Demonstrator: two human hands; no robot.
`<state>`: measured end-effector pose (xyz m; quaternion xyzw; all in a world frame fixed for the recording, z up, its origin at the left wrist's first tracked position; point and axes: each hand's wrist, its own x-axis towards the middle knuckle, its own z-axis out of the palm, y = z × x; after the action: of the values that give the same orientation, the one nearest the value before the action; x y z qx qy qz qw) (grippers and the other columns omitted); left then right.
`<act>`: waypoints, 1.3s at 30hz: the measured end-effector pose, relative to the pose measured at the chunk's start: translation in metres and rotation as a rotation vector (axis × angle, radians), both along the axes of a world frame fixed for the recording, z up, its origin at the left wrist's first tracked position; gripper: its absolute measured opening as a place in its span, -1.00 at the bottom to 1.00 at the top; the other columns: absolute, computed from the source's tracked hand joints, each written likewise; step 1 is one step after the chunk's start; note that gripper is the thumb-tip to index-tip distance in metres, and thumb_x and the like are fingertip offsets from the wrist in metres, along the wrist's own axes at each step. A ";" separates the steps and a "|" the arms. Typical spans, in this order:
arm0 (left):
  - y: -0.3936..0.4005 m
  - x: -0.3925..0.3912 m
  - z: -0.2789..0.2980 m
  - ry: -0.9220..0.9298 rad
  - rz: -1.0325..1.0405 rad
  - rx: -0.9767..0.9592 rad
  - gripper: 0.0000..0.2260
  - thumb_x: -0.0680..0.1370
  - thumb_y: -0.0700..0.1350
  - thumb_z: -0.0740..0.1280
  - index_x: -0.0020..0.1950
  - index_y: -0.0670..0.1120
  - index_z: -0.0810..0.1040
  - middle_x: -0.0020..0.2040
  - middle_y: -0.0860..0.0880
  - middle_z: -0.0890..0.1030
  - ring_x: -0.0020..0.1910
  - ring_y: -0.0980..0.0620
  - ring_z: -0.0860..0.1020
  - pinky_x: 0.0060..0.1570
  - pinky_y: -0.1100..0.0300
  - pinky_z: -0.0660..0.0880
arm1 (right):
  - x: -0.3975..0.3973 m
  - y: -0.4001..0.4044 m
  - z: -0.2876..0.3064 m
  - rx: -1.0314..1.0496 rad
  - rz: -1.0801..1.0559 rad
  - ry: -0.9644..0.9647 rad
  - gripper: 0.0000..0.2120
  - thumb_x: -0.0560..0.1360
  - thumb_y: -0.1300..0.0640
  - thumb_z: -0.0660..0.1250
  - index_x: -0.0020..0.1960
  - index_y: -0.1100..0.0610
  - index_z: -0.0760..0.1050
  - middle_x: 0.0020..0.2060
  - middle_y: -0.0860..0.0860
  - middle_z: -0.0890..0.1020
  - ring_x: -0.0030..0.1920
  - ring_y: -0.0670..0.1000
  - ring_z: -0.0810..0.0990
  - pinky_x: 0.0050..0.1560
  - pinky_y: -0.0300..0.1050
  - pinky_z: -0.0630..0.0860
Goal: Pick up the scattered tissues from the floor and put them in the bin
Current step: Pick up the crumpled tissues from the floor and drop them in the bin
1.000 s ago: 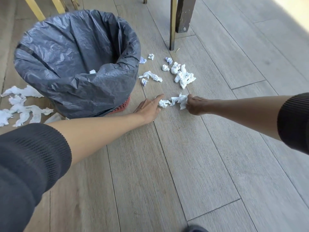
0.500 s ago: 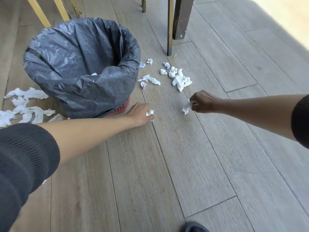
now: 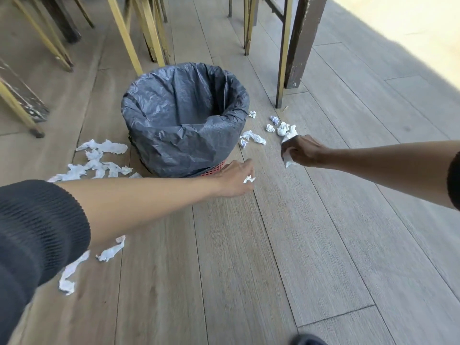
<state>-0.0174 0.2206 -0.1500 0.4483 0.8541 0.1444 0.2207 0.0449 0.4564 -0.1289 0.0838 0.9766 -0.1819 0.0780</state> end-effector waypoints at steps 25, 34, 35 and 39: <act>-0.056 -0.037 0.138 0.287 0.304 0.524 -0.87 0.61 -0.06 0.27 -0.10 -0.06 0.52 -0.33 0.03 0.55 -0.32 -0.02 0.54 -0.32 0.19 0.30 | -0.062 -0.139 0.123 -0.473 -0.106 0.438 -0.72 0.55 0.05 0.05 -0.32 0.07 0.24 -0.38 0.00 0.36 -0.34 0.01 0.29 -0.31 -0.07 0.22; -0.087 -0.083 0.135 0.254 0.691 0.270 -0.70 0.63 -0.04 0.21 0.31 -0.15 0.41 0.34 -0.17 0.42 0.32 -0.17 0.41 0.13 0.09 0.34 | -0.099 -0.173 0.137 -0.553 -0.271 0.180 -0.77 0.51 0.05 0.26 0.00 0.20 0.55 -0.30 0.08 0.55 -0.32 0.03 0.47 -0.40 -0.15 0.36; -0.090 -0.085 0.134 0.237 0.714 0.257 -0.69 0.64 -0.06 0.20 0.34 -0.15 0.38 0.38 -0.17 0.37 0.35 -0.17 0.38 0.12 0.11 0.32 | -0.100 -0.174 0.138 -0.588 -0.297 0.136 -0.78 0.53 0.07 0.28 0.02 0.21 0.54 -0.30 0.10 0.56 -0.34 0.03 0.46 -0.42 -0.15 0.35; -0.093 -0.089 0.132 0.176 0.774 0.216 -0.57 0.65 -0.03 0.23 0.47 -0.16 0.29 0.45 -0.19 0.26 0.39 -0.19 0.35 0.20 0.09 0.34 | -0.102 -0.179 0.147 -0.816 -0.399 0.010 -0.82 0.58 0.08 0.28 0.04 0.21 0.49 -0.25 0.11 0.55 -0.32 0.01 0.48 -0.27 -0.15 0.44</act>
<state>-0.1064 0.1274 -0.0184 0.1250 0.9552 0.2668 0.0279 -0.0568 0.2777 0.0183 0.2318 0.7903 -0.5636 0.0633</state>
